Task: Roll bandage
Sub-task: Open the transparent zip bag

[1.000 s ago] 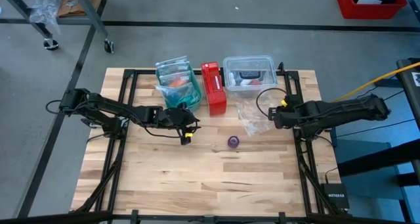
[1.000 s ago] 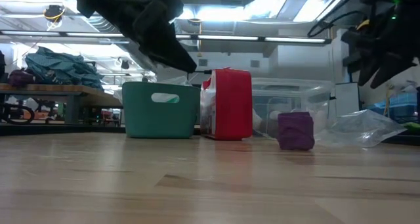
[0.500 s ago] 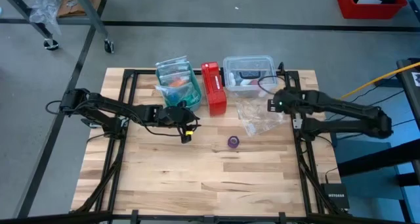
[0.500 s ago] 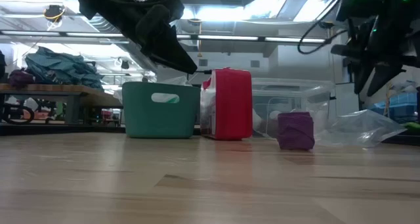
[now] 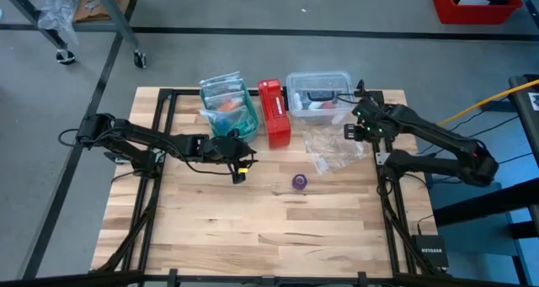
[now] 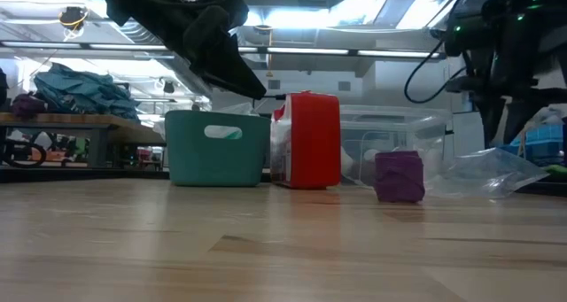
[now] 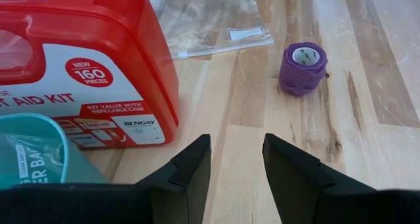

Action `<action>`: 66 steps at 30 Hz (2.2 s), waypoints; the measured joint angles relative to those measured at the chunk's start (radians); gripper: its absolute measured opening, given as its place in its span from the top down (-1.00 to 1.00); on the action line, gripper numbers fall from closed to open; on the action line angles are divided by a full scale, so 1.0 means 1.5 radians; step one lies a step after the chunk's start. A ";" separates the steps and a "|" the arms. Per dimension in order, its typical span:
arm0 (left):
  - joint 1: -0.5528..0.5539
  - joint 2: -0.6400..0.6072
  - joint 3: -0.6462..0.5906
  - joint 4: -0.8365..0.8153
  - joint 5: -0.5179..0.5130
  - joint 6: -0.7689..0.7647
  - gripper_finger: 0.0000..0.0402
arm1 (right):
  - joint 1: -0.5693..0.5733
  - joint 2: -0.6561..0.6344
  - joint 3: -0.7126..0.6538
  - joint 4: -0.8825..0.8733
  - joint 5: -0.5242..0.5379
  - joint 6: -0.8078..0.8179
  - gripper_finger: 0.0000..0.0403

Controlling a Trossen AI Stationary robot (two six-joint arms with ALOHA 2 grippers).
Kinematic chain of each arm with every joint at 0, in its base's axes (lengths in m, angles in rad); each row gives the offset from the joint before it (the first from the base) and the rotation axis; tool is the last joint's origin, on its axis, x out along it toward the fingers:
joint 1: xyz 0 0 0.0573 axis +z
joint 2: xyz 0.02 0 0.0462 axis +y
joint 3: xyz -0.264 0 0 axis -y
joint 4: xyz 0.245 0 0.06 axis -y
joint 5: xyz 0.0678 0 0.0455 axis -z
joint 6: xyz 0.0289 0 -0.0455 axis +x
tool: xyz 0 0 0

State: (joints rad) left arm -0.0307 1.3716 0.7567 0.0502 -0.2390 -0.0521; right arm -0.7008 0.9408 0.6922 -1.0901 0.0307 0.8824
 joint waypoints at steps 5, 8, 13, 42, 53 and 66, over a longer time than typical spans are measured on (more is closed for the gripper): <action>0.000 0.000 0.000 0.000 0.000 0.000 0.35 | -0.032 0.056 0.000 0.055 -0.028 -0.042 0.34; 0.000 0.000 0.000 0.000 0.000 0.000 0.35 | -0.050 0.086 0.001 0.073 -0.028 -0.066 0.34; 0.000 0.000 0.000 0.000 0.000 0.000 0.35 | -0.070 0.119 0.001 0.062 -0.009 -0.088 0.34; 0.000 0.000 0.000 -0.001 0.000 0.000 0.35 | -0.070 0.116 0.001 0.086 -0.114 -0.151 0.97; 0.000 0.000 0.000 -0.001 0.000 -0.013 0.35 | -0.070 -0.021 0.059 -0.032 -0.121 -0.175 0.99; 0.000 0.000 0.000 0.124 0.000 -0.021 0.35 | -0.070 -0.208 0.280 -0.095 -0.133 -0.178 0.99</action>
State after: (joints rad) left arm -0.0307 1.3716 0.7567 0.2357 -0.2390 -0.0834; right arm -0.8055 0.6288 1.1123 -1.2327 -0.1688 0.6157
